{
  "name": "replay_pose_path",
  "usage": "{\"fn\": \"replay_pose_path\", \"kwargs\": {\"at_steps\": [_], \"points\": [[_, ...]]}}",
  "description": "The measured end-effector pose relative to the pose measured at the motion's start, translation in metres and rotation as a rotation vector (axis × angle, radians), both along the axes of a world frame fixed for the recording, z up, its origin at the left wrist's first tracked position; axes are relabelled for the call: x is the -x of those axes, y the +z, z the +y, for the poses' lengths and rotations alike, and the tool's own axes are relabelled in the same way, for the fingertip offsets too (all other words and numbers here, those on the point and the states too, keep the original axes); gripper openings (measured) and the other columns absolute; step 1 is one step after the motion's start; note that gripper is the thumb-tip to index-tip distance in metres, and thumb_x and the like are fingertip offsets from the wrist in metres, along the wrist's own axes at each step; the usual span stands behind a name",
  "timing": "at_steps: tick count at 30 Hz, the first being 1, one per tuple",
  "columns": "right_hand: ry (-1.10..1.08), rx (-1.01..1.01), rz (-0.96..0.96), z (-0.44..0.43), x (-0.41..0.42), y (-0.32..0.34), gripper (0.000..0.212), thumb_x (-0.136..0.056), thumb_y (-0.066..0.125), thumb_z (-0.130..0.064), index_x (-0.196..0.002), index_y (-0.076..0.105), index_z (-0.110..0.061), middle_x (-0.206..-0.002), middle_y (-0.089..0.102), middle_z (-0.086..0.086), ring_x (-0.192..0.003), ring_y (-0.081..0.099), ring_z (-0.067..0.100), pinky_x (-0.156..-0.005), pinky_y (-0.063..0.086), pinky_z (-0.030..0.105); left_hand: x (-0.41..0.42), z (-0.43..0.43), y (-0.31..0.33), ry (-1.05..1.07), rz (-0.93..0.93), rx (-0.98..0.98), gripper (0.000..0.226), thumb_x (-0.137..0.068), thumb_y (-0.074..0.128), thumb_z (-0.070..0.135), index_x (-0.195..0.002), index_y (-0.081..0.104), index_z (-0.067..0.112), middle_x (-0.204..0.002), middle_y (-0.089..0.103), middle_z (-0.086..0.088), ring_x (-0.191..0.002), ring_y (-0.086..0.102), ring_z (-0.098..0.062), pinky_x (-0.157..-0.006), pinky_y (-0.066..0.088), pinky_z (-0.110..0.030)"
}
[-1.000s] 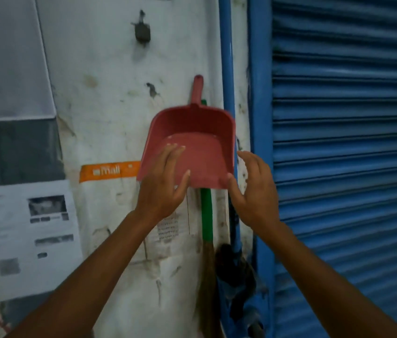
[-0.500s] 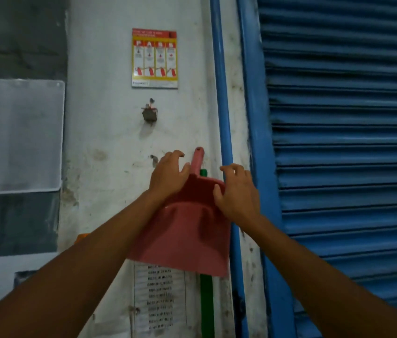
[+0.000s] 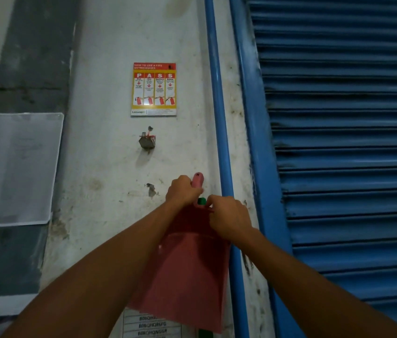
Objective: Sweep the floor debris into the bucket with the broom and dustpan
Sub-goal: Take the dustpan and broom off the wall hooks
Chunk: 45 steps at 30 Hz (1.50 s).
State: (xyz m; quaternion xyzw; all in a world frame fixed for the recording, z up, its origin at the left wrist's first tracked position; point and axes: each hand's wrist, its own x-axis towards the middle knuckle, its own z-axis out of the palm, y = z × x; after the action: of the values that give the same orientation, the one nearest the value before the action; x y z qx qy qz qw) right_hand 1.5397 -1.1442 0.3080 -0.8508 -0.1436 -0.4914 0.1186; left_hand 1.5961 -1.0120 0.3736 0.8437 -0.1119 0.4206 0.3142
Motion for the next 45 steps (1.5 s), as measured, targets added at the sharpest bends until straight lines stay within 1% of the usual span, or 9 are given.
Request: {"fn": "replay_pose_path", "kwargs": {"at_steps": [7,10,13,16,21,24,28,39,45], "points": [[0.206,-0.160,-0.118,-0.002,0.006,0.018,0.020,-0.093,0.060,-0.023,-0.111,0.069,-0.021,-0.092,0.071,0.001,-0.079,0.067,0.019,-0.065,0.055,0.031,0.025,0.002,0.028,-0.076,-0.179,0.112,0.026,-0.088,0.066,0.042,-0.086,0.063,0.017,-0.080,0.063,0.000,-0.072,0.062,-0.017,-0.070,0.051,-0.031],[0.418,-0.270,-0.081,0.001,0.010,0.017,0.028,-0.095,0.058,-0.041,-0.085,0.070,-0.019,-0.069,0.066,-0.007,-0.062,0.062,0.006,-0.056,0.049,0.025,0.040,0.016,0.030,-0.052,-0.189,0.070,0.026,-0.088,0.066,0.040,-0.083,0.066,0.014,-0.071,0.060,0.003,-0.065,0.057,-0.011,-0.058,0.043,-0.025],[0.587,-0.464,0.008,0.000,0.005,0.011,0.044,-0.100,0.051,-0.035,-0.082,0.069,0.001,-0.071,0.070,0.010,-0.063,0.067,0.020,-0.063,0.058,0.043,0.051,0.037,0.024,0.007,-0.148,0.012,0.024,-0.086,0.068,0.036,-0.074,0.065,0.016,-0.068,0.058,0.002,-0.062,0.053,-0.010,-0.051,0.032,-0.026],[0.494,-0.486,0.097,0.002,-0.008,0.005,0.028,-0.096,0.056,-0.018,-0.088,0.070,0.005,-0.079,0.071,0.017,-0.069,0.070,0.029,-0.069,0.060,0.049,0.053,0.057,0.008,0.024,-0.093,0.036,0.021,-0.084,0.068,0.032,-0.072,0.064,0.014,-0.070,0.061,-0.003,-0.064,0.057,-0.016,-0.051,0.033,-0.027],[0.128,-0.244,0.217,0.024,-0.025,-0.007,0.024,-0.088,0.062,-0.012,-0.069,0.047,-0.011,-0.068,0.053,0.003,-0.055,0.053,0.015,-0.042,0.041,0.025,0.050,0.073,-0.020,0.001,-0.016,0.096,0.021,-0.083,0.066,0.031,-0.078,0.064,0.011,-0.071,0.063,-0.004,-0.063,0.062,-0.020,-0.050,0.036,-0.027],[0.050,-0.198,0.239,0.036,-0.034,-0.014,0.019,-0.087,0.069,-0.020,-0.082,0.053,-0.010,-0.078,0.056,0.004,-0.064,0.056,0.018,-0.048,0.043,0.025,0.045,0.074,-0.028,-0.090,0.012,0.188,0.014,-0.083,0.065,0.026,-0.085,0.062,0.012,-0.075,0.067,-0.007,-0.052,0.070,-0.018,-0.046,0.048,-0.025],[0.023,-0.280,0.242,0.043,-0.043,-0.024,0.030,-0.087,0.071,-0.020,-0.109,0.057,-0.005,-0.103,0.064,0.011,-0.085,0.064,0.025,-0.057,0.043,0.029,0.039,0.074,-0.034,-0.129,0.005,0.210,0.014,-0.086,0.065,0.026,-0.089,0.060,0.014,-0.077,0.068,-0.007,-0.054,0.071,-0.018,-0.052,0.057,-0.030],[0.087,-0.417,0.120,0.038,-0.033,0.005,0.015,-0.090,0.062,-0.009,-0.084,0.048,-0.010,-0.078,0.053,0.003,-0.060,0.049,0.013,-0.040,0.033,0.023,0.032,0.082,-0.034,-0.181,-0.075,0.256,0.018,-0.093,0.062,0.029,-0.095,0.066,0.012,-0.078,0.072,-0.007,-0.066,0.070,-0.021,-0.061,0.056,-0.031],[0.164,-0.424,0.105,0.050,-0.020,0.023,0.024,-0.089,0.070,-0.028,-0.095,0.054,-0.010,-0.086,0.058,0.005,-0.068,0.056,0.015,-0.044,0.038,0.022,0.028,0.088,-0.033,-0.239,-0.045,0.274,0.022,-0.093,0.060,0.027,-0.107,0.064,0.010,-0.088,0.071,-0.007,-0.074,0.068,-0.021,-0.066,0.056,-0.034]]}}
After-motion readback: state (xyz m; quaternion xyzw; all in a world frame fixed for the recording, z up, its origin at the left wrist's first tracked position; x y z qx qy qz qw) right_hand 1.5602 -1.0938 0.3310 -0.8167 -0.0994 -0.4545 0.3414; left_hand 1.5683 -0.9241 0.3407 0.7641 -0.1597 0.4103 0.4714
